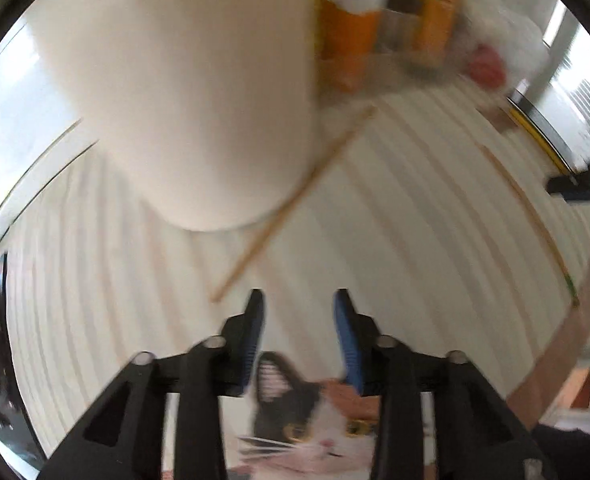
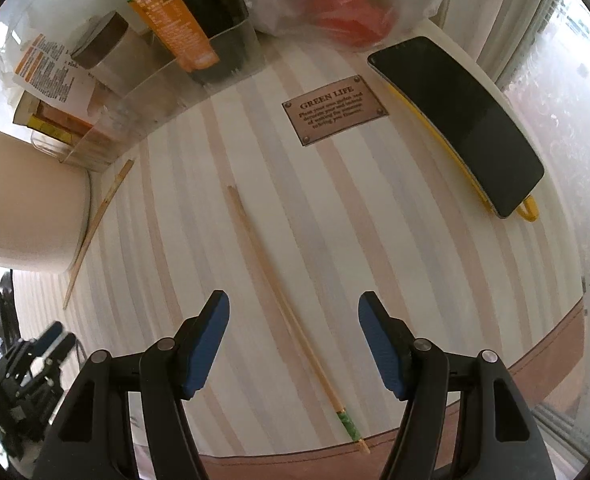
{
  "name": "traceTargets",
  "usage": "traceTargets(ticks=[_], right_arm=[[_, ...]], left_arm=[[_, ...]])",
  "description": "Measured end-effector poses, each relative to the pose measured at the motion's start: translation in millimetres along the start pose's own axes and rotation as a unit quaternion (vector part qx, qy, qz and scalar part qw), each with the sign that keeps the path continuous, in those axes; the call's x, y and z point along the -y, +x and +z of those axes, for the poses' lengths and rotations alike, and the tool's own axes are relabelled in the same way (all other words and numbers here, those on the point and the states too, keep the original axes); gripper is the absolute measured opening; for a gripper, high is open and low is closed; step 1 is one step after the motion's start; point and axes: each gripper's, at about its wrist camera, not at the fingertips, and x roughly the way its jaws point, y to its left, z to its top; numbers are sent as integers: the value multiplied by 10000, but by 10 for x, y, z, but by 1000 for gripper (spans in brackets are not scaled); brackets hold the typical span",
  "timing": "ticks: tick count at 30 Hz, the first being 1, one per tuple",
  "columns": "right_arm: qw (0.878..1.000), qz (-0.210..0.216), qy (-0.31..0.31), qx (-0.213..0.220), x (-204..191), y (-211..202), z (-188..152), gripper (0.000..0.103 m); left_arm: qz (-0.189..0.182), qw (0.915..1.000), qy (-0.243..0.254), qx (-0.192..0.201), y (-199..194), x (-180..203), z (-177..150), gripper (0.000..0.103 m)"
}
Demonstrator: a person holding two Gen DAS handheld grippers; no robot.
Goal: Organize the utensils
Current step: 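Move both open tools back down to the wooden chopsticks on the mat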
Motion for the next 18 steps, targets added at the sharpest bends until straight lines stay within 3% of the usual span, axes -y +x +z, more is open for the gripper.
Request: traceTargets(ticks=[1,7,13,16,18], right_arm=[[10000,5,12,-13,7,12,-5,69],[9999,77,9,-80,1,82,-55,69],[9997,97,102,-178,83,145,-89,69],[9996,109,149,-196,138,152,-108,69],[9996,112,169,-195,169,141,-125,69]], left_arm=[[17,9999,-123,-2,36,-91,-6,49],[62,9995,-265,138,225,-308,-5,51],[-227,9997,-127,7,428,-98,60,53],[-911,9958,-90,-101,374,38,48,53],[-1637,9861,-108,-268,303,189,20,53]])
